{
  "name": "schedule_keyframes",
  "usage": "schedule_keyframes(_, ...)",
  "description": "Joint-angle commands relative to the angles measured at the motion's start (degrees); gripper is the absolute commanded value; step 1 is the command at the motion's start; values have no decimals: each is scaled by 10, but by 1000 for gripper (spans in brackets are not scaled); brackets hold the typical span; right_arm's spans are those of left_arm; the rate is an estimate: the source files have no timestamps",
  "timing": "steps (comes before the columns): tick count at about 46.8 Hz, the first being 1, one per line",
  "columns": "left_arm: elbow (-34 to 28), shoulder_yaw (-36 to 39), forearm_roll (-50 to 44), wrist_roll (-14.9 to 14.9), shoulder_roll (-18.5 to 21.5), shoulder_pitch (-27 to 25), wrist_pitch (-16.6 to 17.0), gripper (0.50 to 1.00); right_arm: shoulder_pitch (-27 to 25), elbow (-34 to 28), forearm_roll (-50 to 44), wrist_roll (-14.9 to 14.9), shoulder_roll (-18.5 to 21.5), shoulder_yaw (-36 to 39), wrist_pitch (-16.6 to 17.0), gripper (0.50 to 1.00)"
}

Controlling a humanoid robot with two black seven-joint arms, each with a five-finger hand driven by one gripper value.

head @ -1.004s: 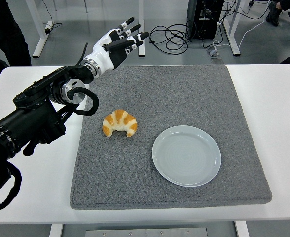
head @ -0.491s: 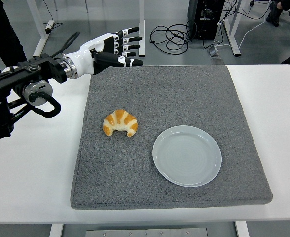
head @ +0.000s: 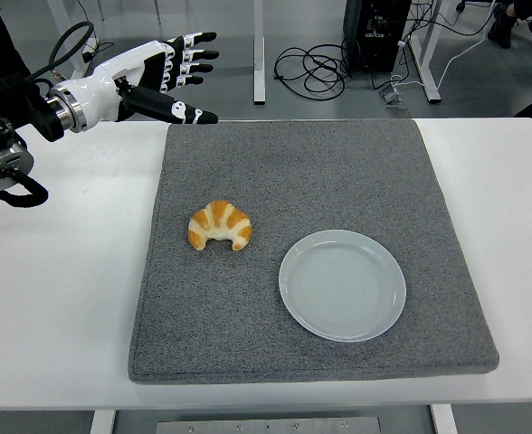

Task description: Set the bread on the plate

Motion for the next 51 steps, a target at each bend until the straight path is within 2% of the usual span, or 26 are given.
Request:
schedule_keyframes(1, -24, 5, 36, 2, 18, 4, -4, 983, 0, 0, -1, 0, 0, 0, 0, 1000)
schedule_keyframes(8, -31, 6, 142, 2, 35, 5, -9, 981, 0, 0, -1, 0, 0, 0, 0, 1000)
schedule_keyframes(16, -36, 6, 145, 2, 47, 17, -37, 981, 0, 0, 0, 0, 0, 0, 0, 1000)
schedule_keyframes(25, -47, 11, 161, 0, 43, 40, -37, 965, 0, 0, -1, 0, 0, 0, 0, 1000)
schedule_keyframes(32, -49, 40, 234, 1, 38, 39, -32, 957, 0, 0, 0, 0, 0, 0, 0, 1000)
schedule_keyframes(36, -49, 60, 274, 3, 29, 38, -23, 958, 0, 0, -1, 0, 0, 0, 0, 1000)
schedule_keyframes(41, -49, 75, 321, 2, 13, 37, 10, 972, 0, 0, 0, 0, 0, 0, 0, 1000)
schedule_keyframes(47, -47, 85, 362, 4, -4, 38, 25, 974, 0, 0, 0, 0, 0, 0, 0, 1000)
schedule_keyframes(51, -41, 97, 402, 6, -16, 40, 57, 974, 0, 0, -1, 0, 0, 0, 0, 1000)
